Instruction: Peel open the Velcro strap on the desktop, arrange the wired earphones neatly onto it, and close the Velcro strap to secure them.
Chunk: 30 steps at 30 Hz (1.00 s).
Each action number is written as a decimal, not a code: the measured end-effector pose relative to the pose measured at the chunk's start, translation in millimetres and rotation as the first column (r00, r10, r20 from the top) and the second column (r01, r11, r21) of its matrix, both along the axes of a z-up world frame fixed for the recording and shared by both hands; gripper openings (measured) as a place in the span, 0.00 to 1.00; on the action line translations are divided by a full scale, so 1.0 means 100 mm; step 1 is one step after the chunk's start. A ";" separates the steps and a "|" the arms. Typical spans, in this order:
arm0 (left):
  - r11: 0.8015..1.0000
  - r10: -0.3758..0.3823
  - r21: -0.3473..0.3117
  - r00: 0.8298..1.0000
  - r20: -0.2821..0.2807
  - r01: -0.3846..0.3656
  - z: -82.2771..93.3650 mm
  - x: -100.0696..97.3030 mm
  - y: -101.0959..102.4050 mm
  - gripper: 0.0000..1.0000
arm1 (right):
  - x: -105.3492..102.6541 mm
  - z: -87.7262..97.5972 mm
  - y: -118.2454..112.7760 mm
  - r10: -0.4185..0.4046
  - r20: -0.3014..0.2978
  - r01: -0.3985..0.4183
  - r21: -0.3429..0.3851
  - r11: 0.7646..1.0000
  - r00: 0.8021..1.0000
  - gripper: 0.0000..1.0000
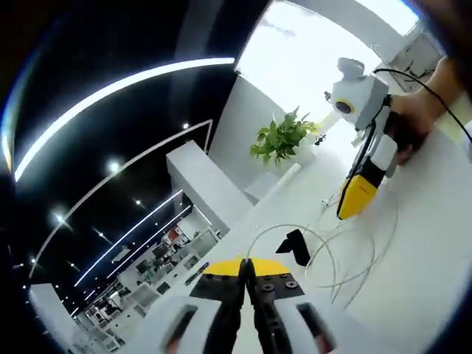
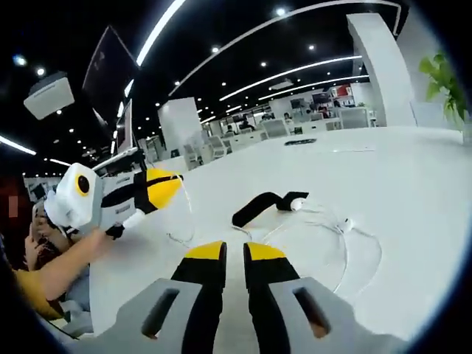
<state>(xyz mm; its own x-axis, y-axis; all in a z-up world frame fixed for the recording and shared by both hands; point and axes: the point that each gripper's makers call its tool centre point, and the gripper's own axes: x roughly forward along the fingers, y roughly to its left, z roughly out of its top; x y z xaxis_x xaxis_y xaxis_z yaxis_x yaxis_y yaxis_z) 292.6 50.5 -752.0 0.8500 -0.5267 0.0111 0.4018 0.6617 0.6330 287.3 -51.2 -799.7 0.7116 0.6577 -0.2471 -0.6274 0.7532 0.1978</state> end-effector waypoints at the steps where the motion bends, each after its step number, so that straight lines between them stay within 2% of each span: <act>1: 1.000 0.004 0.009 1.000 0.004 -0.004 0.00 0.01 0.00 0.06 | 0.02 -0.01 0.00 -0.006 0.001 0.006 -0.014 1.000 1.000 0.12; 6: 1.000 0.004 0.023 1.000 0.007 -0.004 -0.01 0.01 -0.02 0.06 | 0.06 -0.10 0.00 -0.025 -0.022 0.023 -0.080 0.997 0.999 0.12; 7: 1.000 0.000 0.015 1.000 0.007 0.000 0.00 0.00 -0.02 0.06 | 0.04 -0.09 -0.03 -0.031 -0.015 0.029 -0.078 0.997 0.999 0.12; 9: 1.000 -0.010 0.000 1.000 0.006 0.010 0.02 -0.01 -0.02 0.06 | 0.03 -0.03 -0.07 -0.060 -0.006 0.059 -0.024 0.998 0.998 0.12; 13: 1.000 -0.029 0.009 1.000 -0.008 0.029 -0.03 -0.01 -0.06 0.06 | 0.01 -0.02 -0.09 -0.059 -0.053 0.060 0.016 0.998 0.997 0.12; 16: 0.999 -0.035 0.027 0.999 -0.009 0.035 -0.05 -0.01 -0.09 0.06 | -0.03 -0.05 -0.08 -0.063 -0.074 0.064 0.008 0.998 0.995 0.12; 19: 0.999 -0.041 0.023 0.999 -0.023 0.041 -0.07 -0.01 -0.10 0.06 | -0.05 -0.05 -0.12 -0.084 -0.053 0.083 -0.018 0.996 0.995 0.12; 22: 0.998 -0.045 0.032 0.999 -0.028 0.046 -0.10 -0.02 -0.12 0.06 | -0.09 -0.08 -0.12 -0.078 -0.098 0.079 0.007 0.997 0.992 0.13; 30: 0.998 -0.029 0.057 0.999 -0.037 0.031 -0.15 0.00 -0.10 0.06 | -0.13 -0.12 -0.09 -0.078 -0.147 0.084 0.032 0.996 0.986 0.16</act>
